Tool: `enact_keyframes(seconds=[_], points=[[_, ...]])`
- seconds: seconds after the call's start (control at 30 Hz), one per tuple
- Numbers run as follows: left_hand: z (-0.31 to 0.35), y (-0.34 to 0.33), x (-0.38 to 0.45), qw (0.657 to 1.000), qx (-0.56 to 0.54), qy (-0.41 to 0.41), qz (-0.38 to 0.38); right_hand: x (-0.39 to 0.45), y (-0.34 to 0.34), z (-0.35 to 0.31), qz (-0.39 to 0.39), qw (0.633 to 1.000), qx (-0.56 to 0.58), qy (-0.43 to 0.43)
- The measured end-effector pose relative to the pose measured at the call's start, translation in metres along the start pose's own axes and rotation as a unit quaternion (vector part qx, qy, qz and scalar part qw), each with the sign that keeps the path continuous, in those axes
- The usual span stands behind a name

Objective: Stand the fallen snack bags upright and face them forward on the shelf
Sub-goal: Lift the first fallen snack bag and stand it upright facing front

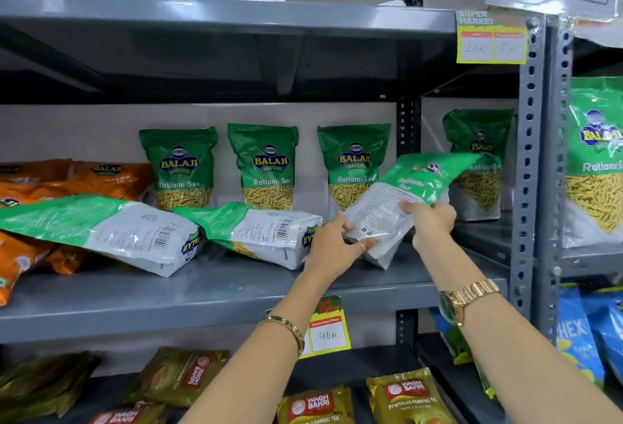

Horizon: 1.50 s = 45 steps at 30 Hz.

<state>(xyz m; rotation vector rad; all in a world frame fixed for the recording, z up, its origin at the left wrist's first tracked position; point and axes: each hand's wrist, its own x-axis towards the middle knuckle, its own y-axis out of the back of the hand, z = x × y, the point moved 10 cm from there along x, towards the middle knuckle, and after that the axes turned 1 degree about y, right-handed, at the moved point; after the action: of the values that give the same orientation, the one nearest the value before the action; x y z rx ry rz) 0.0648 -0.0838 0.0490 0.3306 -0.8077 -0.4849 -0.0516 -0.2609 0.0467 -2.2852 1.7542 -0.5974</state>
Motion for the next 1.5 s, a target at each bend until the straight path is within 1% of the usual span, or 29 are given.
enact_keyframes(seconds=[0.07, 0.13, 0.2, 0.27, 0.37, 0.43, 0.5, 0.53, 0.6, 0.63, 0.67, 0.7, 0.73, 0.8, 0.83, 0.87, 0.93, 1.0, 1.07, 1.13, 1.2, 1.27, 1.3, 1.37, 1.4, 1.43, 1.5], points=[[-0.003, -0.008, 0.000, 1.000, -0.006, 0.023, -0.013, 0.006, -0.009, -0.019, -0.045, 0.996, -0.057, 0.058], [-0.006, -0.015, 0.001, 0.999, -0.016, 0.045, -0.023, 0.006, -0.016, -0.030, -0.093, 0.988, -0.085, 0.092], [-0.008, -0.023, 0.002, 0.997, -0.011, 0.061, -0.036, 0.003, -0.023, -0.033, -0.146, 0.980, -0.078, 0.111], [-0.010, -0.030, 0.002, 0.996, 0.025, 0.068, -0.044, -0.004, -0.030, -0.035, -0.202, 0.968, -0.070, 0.132], [-0.011, -0.036, 0.002, 0.993, 0.069, 0.069, -0.059, -0.011, -0.035, -0.031, -0.246, 0.956, -0.072, 0.146], [-0.014, -0.034, 0.002, 0.993, 0.058, 0.080, -0.069, -0.013, -0.036, -0.029, -0.254, 0.955, -0.052, 0.143], [-0.016, -0.028, 0.000, 0.993, 0.014, 0.102, -0.059, -0.012, -0.035, -0.027, -0.257, 0.958, -0.016, 0.121], [-0.016, -0.022, -0.001, 0.992, -0.024, 0.119, -0.031, -0.008, -0.032, -0.023, -0.249, 0.964, 0.022, 0.091], [-0.017, -0.006, -0.007, 0.978, -0.116, 0.162, 0.064, 0.004, -0.022, -0.007, -0.205, 0.973, 0.107, 0.010], [-0.017, -0.001, -0.012, 0.962, -0.164, 0.187, 0.109, 0.008, -0.016, 0.002, -0.179, 0.976, 0.122, -0.024], [-0.017, -0.001, -0.016, 0.947, -0.204, 0.209, 0.136, 0.011, -0.012, 0.010, -0.158, 0.980, 0.114, -0.047], [-0.014, -0.005, -0.020, 0.937, -0.229, 0.225, 0.138, 0.011, -0.010, 0.019, -0.149, 0.983, 0.092, -0.062], [-0.009, -0.013, -0.021, 0.935, -0.241, 0.229, 0.119, 0.009, -0.010, 0.026, -0.154, 0.983, 0.066, -0.074], [0.000, -0.037, -0.021, 0.940, -0.249, 0.228, 0.047, -0.002, -0.022, 0.036, -0.209, 0.974, 0.015, -0.085], [0.002, -0.046, -0.021, 0.938, -0.254, 0.233, 0.021, -0.006, -0.027, 0.039, -0.233, 0.969, -0.007, -0.086], [0.002, -0.051, -0.020, 0.936, -0.260, 0.239, 0.010, -0.008, -0.028, 0.039, -0.242, 0.966, -0.022, -0.085], [-0.004, -0.052, -0.016, 0.924, -0.278, 0.263, 0.017, -0.013, -0.023, 0.036, -0.237, 0.967, -0.028, -0.085], [-0.013, -0.053, -0.012, 0.904, -0.309, 0.294, 0.011, -0.021, -0.018, 0.037, -0.230, 0.967, -0.050, -0.095], [-0.018, -0.054, -0.002, 0.895, -0.323, 0.308, -0.020, -0.026, -0.018, 0.036, -0.233, 0.965, -0.101, -0.072], [-0.025, -0.050, 0.006, 0.893, -0.320, 0.314, -0.040, -0.031, -0.018, 0.033, -0.213, 0.962, -0.166, -0.031], [-0.033, -0.034, 0.008, 0.897, -0.291, 0.333, -0.006, -0.027, -0.015, 0.026, -0.187, 0.955, -0.229, 0.019], [-0.039, -0.019, -0.001, 0.903, -0.245, 0.348, 0.059, -0.013, -0.010, 0.017, -0.156, 0.956, -0.245, 0.042], [-0.039, -0.015, -0.005, 0.907, -0.229, 0.340, 0.095, -0.005, -0.008, 0.015, -0.145, 0.960, -0.236, 0.041], [-0.022, -0.015, -0.017, 0.920, -0.229, 0.286, 0.140, 0.012, -0.010, 0.015, -0.141, 0.968, -0.209, 0.013], [-0.011, -0.020, -0.025, 0.925, -0.235, 0.257, 0.149, 0.018, -0.013, 0.019, -0.150, 0.968, -0.200, -0.009], [-0.001, -0.027, -0.030, 0.931, -0.242, 0.232, 0.142, 0.020, -0.018, 0.024, -0.170, 0.967, -0.189, -0.032], [0.010, -0.043, -0.034, 0.941, -0.247, 0.211, 0.093, 0.019, -0.032, 0.040, -0.239, 0.955, -0.160, -0.078]])
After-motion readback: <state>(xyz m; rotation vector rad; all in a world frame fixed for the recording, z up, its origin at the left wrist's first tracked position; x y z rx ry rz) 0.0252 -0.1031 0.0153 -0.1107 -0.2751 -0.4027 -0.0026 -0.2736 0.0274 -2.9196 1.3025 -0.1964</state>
